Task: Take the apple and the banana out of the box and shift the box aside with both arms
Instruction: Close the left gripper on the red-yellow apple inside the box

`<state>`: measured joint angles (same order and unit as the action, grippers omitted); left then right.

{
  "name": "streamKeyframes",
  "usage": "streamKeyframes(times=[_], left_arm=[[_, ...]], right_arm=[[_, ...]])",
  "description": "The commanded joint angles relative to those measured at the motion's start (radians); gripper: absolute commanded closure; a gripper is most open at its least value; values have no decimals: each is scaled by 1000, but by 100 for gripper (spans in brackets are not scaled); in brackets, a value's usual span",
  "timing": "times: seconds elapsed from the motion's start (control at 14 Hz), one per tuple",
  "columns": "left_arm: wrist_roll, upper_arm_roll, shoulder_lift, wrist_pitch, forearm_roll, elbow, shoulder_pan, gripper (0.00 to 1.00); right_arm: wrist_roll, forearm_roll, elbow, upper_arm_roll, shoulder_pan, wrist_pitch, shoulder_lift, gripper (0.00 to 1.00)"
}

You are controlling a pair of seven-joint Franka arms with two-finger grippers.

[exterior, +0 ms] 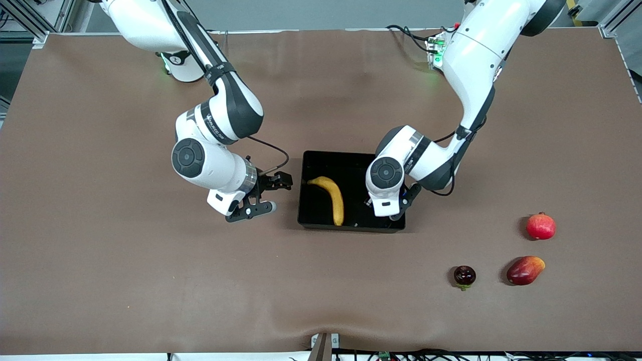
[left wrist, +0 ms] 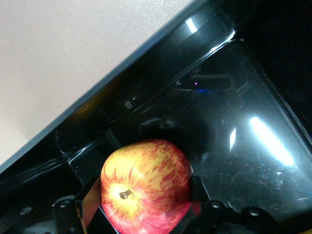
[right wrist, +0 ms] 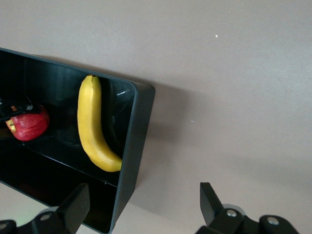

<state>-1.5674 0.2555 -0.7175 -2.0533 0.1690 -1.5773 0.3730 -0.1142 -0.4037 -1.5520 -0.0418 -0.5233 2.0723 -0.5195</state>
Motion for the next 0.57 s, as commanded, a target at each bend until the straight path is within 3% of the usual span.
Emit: streamKeyframes(times=[0.0, 0.07, 0.14, 0.5], left_arm=[[-22, -5, -17, -15, 30, 10, 7, 59], [-17, -5, -14, -14, 30, 11, 7, 76], [-13, -5, -8, -14, 35, 13, 9, 100], [53, 2, 67, 31, 46, 31, 7, 100]], right_arm=[[-18, -26, 17, -6, 3, -1, -10, 0], [-16, -27, 17, -6, 5, -1, -13, 0], [-18, -27, 17, -6, 5, 0, -16, 0], [-18, -27, 17, -6, 2, 15, -25, 0]])
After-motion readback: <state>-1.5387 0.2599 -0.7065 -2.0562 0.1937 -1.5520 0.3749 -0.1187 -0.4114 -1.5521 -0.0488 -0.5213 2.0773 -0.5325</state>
